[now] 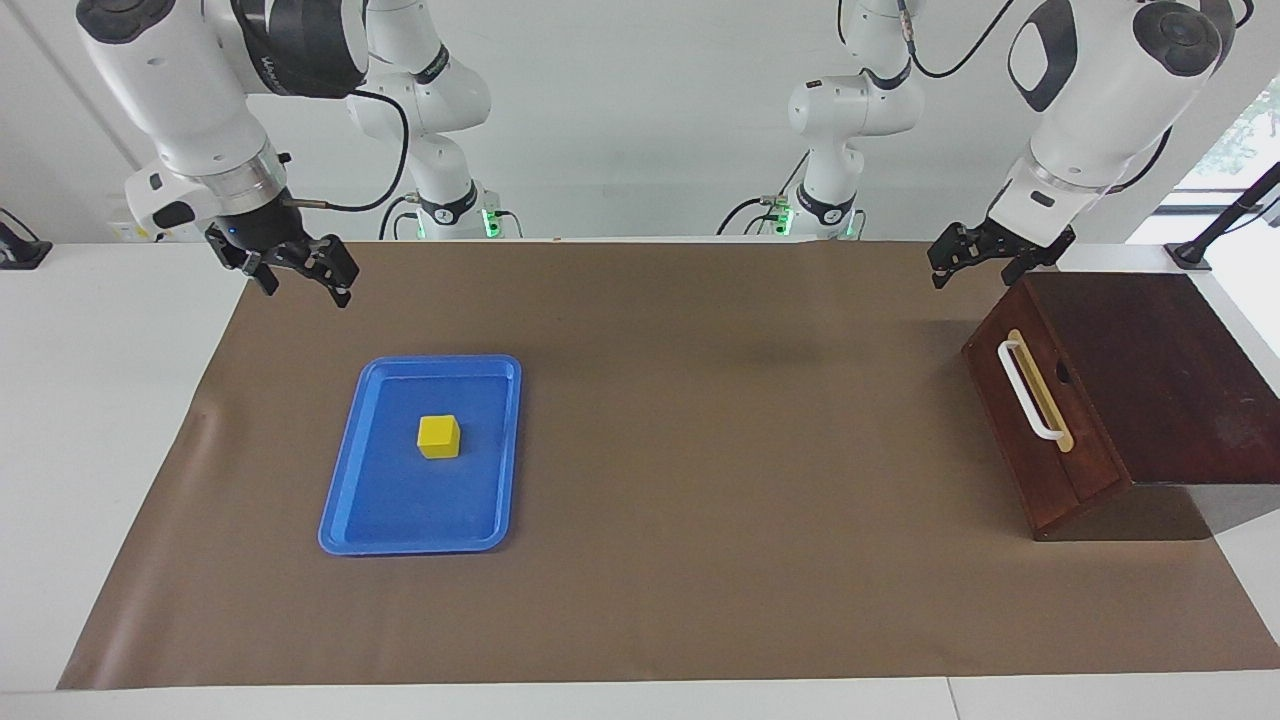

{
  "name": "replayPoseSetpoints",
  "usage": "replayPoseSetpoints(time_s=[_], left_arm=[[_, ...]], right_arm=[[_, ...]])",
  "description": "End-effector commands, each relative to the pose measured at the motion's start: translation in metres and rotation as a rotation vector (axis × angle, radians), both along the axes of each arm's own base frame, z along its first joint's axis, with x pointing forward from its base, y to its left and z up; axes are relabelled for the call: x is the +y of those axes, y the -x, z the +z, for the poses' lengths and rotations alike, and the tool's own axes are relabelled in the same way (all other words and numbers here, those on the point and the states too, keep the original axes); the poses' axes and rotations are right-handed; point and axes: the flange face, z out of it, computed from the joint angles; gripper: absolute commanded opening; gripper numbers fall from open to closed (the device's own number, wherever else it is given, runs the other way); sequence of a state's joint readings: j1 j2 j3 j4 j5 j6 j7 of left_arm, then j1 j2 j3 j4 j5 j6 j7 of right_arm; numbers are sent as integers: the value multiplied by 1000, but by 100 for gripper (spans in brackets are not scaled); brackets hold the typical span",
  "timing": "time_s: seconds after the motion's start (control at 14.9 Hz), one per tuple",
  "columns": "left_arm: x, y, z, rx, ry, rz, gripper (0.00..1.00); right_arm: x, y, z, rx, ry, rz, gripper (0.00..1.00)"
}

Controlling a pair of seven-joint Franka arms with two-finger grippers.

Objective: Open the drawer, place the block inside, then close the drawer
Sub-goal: 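Reach the right gripper to the yellow block in the blue tray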

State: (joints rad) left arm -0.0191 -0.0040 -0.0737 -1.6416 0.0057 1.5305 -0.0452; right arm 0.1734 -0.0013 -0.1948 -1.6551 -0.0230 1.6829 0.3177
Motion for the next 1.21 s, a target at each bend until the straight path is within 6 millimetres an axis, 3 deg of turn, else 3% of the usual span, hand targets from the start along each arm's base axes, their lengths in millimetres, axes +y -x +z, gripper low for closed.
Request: replayPoseSetpoints(time_s=[0.0, 0.34, 0.54, 0.87, 1.14], left_arm=[[1, 3, 0, 3, 13, 3, 100], [2, 3, 0, 2, 13, 4, 100], [2, 3, 0, 2, 13, 4, 100], [2, 3, 0, 3, 13, 4, 100], [2, 3, 0, 3, 13, 4, 100]], right_arm=[[-1, -6, -10, -30, -10, -178, 100], [0, -18, -48, 76, -101, -672, 100], [-5, -30, -63, 138, -207, -869, 100], [-18, -65, -88, 250, -364, -1150, 100], [-22, -80, -115, 289, -454, -1228, 100]])
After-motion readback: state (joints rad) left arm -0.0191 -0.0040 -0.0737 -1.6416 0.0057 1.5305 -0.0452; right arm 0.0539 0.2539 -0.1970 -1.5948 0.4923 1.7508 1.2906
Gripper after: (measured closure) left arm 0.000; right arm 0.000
